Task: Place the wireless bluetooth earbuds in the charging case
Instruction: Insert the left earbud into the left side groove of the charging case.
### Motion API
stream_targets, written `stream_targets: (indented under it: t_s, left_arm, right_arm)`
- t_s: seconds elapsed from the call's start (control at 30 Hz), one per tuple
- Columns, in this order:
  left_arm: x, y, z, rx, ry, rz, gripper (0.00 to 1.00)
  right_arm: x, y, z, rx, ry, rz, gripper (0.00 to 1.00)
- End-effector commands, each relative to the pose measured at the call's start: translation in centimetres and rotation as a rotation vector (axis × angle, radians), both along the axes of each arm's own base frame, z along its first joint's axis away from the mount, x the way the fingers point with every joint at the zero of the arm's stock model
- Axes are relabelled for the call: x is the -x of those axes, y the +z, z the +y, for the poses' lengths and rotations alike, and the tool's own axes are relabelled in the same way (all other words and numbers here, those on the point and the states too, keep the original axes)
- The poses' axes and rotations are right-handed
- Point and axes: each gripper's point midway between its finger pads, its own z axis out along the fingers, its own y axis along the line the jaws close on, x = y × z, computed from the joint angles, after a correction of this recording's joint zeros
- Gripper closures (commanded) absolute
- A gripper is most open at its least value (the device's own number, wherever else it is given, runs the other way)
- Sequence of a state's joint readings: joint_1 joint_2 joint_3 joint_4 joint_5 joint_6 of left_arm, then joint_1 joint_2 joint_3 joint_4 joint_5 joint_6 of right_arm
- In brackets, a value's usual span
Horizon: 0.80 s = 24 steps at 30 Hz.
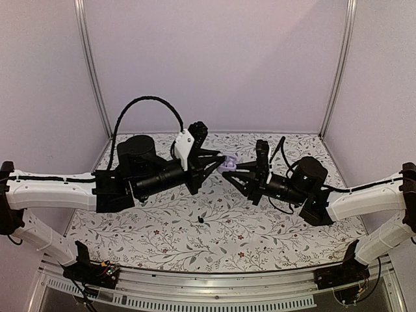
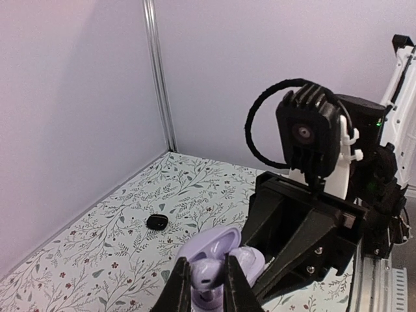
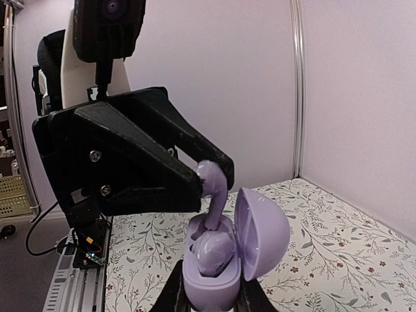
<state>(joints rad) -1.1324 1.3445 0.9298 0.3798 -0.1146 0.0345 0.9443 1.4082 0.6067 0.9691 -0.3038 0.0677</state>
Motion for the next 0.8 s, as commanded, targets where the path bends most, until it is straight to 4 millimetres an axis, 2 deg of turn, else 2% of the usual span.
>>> stream_targets:
  t_s: [0.0,0.17,0.33,0.77]
  left_arm:
    - [-0.1,0.1,-0.6,-0.014,0.009,-0.008,0.92]
    - [-0.1,-0.1,-0.6,-0.023,0.012,-0.009,0.93]
    - [-0.1,-0.5,-0.5,-0.038,0.02,-0.016,0.91]
    - [0.4,-1.8,-1.9,-0.117,0.051,-0.056,0.91]
  right_arm:
    - [0.9,1.5,-0.1,-0.043,0.031,-0.035,1.0]
    - [0.8,1.6,-0.3,-0.048,0.017,-0.033,1.0]
    - [-0.3,2.0,-1.1,-0.076,-0.056,0.004,1.0]
    - [-0.8,3.0,-1.9,-0.1,-0.106,0.001,1.0]
